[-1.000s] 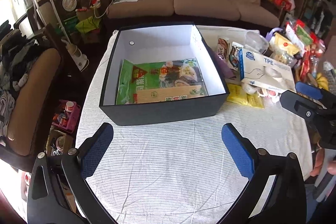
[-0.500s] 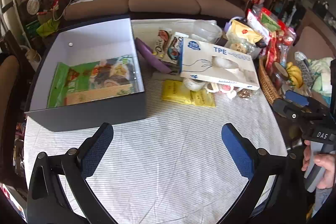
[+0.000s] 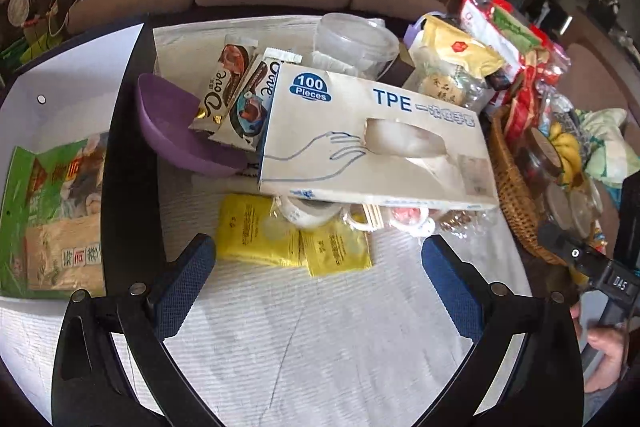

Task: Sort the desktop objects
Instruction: 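Move the right tool to the white TPE glove box, then grasp the white TPE glove box with the right tool and lift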

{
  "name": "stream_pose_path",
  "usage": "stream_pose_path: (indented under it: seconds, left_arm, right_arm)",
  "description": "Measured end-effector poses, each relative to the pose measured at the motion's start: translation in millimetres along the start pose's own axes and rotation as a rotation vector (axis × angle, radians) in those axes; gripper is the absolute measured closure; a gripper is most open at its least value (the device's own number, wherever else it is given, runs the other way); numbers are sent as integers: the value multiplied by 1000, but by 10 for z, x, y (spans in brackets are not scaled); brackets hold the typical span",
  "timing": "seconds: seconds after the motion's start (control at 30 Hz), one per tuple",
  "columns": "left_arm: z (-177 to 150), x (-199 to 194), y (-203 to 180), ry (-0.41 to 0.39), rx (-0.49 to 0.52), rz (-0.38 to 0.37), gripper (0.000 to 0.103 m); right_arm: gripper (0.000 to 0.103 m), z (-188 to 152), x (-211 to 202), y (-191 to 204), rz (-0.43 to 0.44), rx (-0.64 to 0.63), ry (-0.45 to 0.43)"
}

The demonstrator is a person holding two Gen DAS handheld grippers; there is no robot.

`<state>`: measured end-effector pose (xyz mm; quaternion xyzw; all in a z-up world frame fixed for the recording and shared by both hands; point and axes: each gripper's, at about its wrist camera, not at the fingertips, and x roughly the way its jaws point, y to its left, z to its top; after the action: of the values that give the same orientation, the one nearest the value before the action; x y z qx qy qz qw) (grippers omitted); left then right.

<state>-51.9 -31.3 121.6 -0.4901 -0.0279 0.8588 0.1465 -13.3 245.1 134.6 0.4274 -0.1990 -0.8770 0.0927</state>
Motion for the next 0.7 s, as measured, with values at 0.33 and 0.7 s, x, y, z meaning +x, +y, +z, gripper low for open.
stream_pose_path:
  seconds: [0.33,0.7]
  left_arm:
    - [550,837,-133,65,35,149,0]
    - [738,1307,-250,129,55,178,0]
  right_arm:
    - [0,511,664,2,-41,36,30]
    - [0,634,1071,69,-245,-85,54]
